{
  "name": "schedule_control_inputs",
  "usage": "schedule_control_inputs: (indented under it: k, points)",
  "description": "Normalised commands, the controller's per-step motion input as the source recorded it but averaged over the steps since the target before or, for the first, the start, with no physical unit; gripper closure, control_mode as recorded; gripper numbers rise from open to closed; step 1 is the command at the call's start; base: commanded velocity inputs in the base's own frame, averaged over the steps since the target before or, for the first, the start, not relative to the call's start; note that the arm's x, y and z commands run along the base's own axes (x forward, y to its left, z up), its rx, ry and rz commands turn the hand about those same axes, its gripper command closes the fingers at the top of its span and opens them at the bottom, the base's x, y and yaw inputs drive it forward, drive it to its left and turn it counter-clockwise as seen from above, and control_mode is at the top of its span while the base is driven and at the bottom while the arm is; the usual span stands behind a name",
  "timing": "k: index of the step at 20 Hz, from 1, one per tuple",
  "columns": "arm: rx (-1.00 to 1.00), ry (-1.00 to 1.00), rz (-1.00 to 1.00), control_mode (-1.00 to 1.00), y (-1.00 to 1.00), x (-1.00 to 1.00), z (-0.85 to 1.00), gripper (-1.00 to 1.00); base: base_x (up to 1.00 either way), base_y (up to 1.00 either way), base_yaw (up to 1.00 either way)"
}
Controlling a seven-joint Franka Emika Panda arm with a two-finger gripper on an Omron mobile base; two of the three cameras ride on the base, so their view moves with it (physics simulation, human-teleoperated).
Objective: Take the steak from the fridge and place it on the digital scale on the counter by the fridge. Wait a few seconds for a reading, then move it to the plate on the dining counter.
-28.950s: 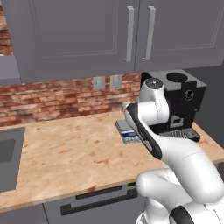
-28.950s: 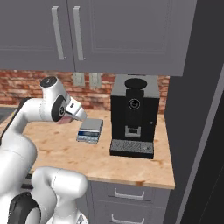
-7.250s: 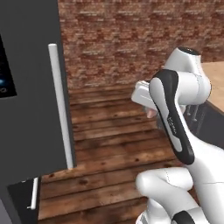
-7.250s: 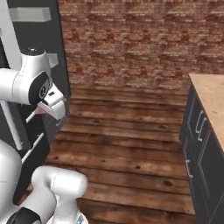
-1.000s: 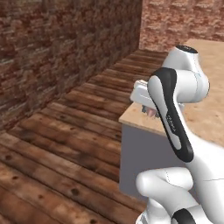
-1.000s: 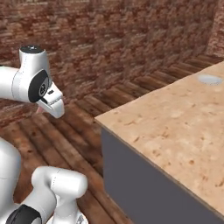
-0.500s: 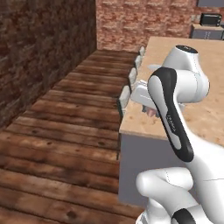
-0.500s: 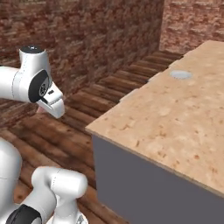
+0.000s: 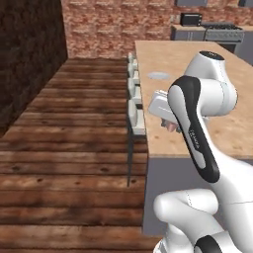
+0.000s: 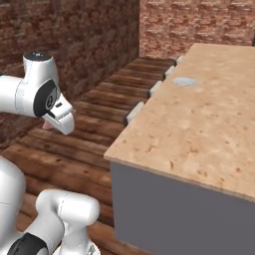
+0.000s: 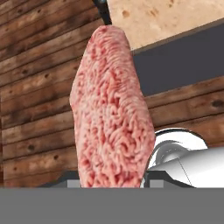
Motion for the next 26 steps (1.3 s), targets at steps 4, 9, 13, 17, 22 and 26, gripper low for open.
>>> schedule_control_inputs:
  k: [4,9,13,17,22,26]
  points:
    - [0.00,0.00,0.00,1.00,0.00,0.00,0.00,1.00,0.30,0.78,-0.38]
    - [0.00,0.00,0.00,1.00,0.00,0.00,0.00,1.00,0.38,0.75,-0.39]
    - [0.00,0.00,0.00,1.00,0.00,0.00,0.00,1.00,0.43,0.71,-0.41]
    - [0.00,0.00,0.00,1.00,0.00,0.00,0.00,1.00,0.48,0.69,-0.42]
    - [0.00,0.00,0.00,1.00,0.00,0.00,0.00,1.00,0.52,0.71,-0.42]
    - [0.00,0.00,0.00,1.00,0.00,0.00,0.00,1.00,0.52,0.75,-0.42]
